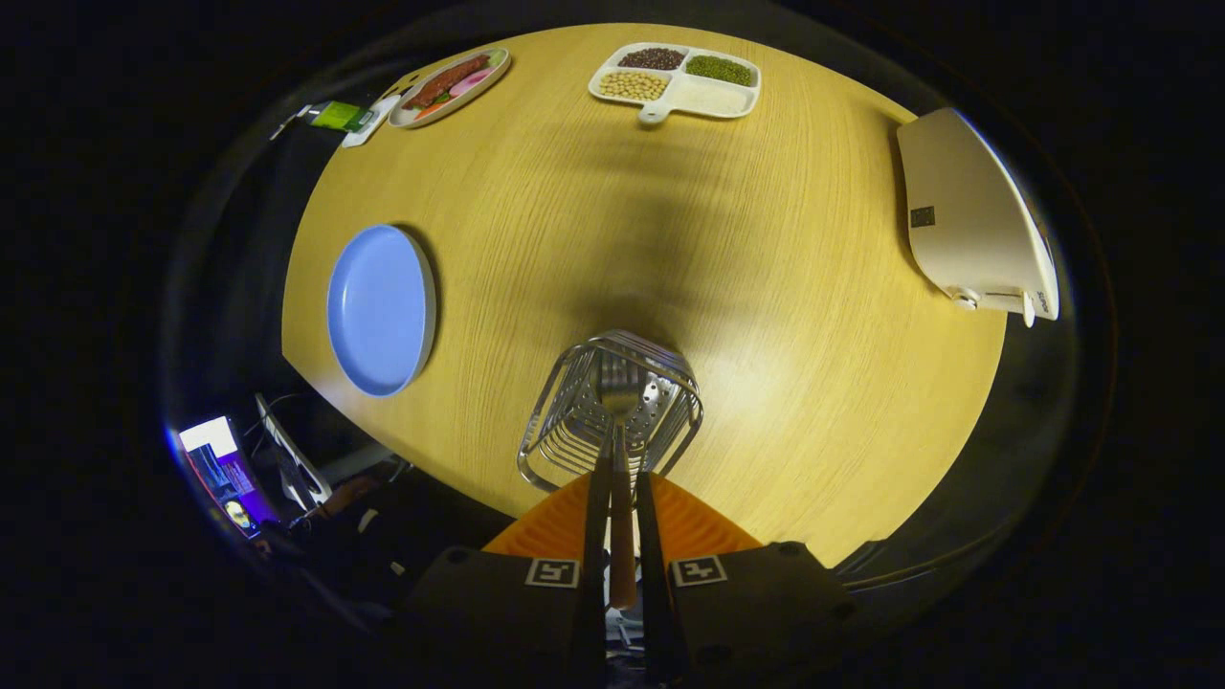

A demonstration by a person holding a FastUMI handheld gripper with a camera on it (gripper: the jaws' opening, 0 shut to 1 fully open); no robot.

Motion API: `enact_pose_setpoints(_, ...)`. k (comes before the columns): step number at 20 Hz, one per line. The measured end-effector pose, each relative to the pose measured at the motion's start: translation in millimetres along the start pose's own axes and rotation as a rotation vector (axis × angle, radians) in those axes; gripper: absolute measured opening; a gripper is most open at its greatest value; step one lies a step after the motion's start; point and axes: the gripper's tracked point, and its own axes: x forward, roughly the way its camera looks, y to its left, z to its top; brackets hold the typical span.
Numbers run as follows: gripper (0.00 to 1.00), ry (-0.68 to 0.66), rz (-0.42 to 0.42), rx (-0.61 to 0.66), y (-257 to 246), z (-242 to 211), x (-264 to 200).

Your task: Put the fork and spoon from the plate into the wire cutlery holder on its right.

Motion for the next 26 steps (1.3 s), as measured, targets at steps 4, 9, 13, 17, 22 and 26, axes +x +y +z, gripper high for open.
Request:
enact_pose_setpoints(4,0.48,-0.173,0.029,0.028,7.8,13.8,-15.2)
enact_pose_setpoints(9,0.87,-0.522,0.003,0.054,20.7,36.3,-58.7)
enact_pose_setpoints(13,0.99,-0.785,-0.035,0.053,32.2,43.1,-113.8)
enact_pose_setpoints(17,0.99,-1.018,-0.082,0.027,42.6,40.7,-174.8)
enact_pose_setpoints(22,1.0,-1.204,-0.142,-0.024,57.8,23.6,-229.9)
enact_pose_setpoints(26,1.0,-1.275,-0.131,-0.043,62.9,15.7,-253.9)
